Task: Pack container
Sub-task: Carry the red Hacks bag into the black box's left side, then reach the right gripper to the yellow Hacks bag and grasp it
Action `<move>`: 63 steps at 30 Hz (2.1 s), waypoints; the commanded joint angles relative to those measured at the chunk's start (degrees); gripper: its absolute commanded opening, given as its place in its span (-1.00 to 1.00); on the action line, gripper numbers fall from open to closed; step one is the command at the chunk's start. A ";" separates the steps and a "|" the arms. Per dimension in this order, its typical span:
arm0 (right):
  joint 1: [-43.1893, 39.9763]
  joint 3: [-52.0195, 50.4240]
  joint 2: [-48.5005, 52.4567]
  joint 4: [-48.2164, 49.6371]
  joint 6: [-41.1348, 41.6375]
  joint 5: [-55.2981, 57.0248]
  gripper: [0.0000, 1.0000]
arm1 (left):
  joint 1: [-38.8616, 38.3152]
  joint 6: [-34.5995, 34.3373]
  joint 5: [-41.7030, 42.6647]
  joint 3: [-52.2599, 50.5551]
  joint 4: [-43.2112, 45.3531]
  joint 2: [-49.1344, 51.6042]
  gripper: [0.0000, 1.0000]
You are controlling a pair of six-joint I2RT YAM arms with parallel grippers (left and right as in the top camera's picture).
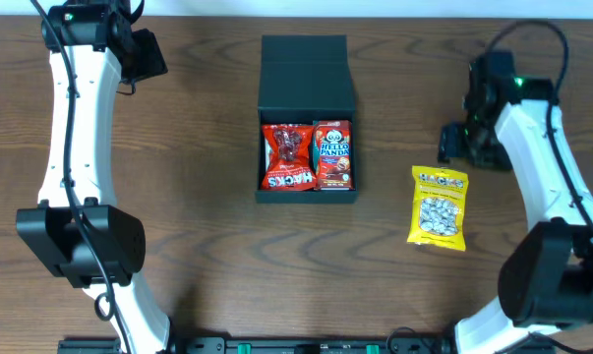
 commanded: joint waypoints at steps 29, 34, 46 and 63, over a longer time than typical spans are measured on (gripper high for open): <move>1.14 -19.50 4.44 17.07 0.90 -6.01 -0.97 | 0.35 0.22 0.04 0.09 0.24 0.35 0.36; 1.18 -17.18 4.39 15.39 1.60 -6.08 -0.97 | 0.35 0.22 0.04 0.09 0.24 0.35 0.36; -6.29 -6.36 4.39 9.49 -3.69 -11.37 0.15 | 0.35 0.22 0.04 0.09 0.00 0.35 0.36; -19.74 -15.47 5.68 11.96 -18.80 -33.05 0.25 | 0.35 0.22 0.04 0.09 1.01 0.35 0.36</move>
